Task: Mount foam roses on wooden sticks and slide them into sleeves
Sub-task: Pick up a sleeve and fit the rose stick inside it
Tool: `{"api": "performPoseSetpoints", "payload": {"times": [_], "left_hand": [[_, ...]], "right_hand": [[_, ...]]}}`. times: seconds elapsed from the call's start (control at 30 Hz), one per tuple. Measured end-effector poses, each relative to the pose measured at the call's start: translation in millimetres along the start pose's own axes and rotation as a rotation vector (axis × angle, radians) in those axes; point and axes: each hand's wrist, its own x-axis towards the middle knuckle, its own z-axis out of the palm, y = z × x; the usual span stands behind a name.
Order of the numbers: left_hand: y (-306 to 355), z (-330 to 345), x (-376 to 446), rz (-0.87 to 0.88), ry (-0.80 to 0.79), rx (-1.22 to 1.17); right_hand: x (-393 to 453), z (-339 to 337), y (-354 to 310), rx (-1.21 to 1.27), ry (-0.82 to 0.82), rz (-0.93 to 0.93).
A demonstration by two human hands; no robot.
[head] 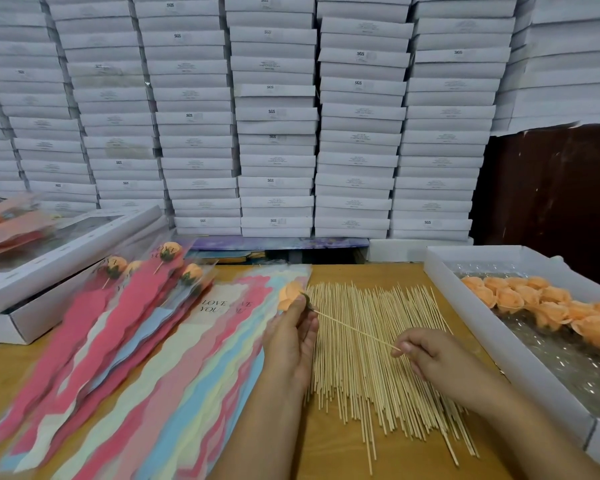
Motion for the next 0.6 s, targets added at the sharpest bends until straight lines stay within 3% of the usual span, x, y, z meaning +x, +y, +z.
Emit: {"api": "performPoseSetpoints", "payload": {"times": [0.27,0.47,0.6], "left_hand": [[1,9,-8,-0.013,-0.020,-0.014],[11,29,-25,-0.039,-0.016,0.243],[57,45,-35,0.053,-0.133,0.556]], "right_hand": [[1,-4,-9,0.127,-0.032,0.104],[3,-14,-11,0.659,-0.073,0.254],[6,-18,-9,1.068,-0.096,0.269]]}}
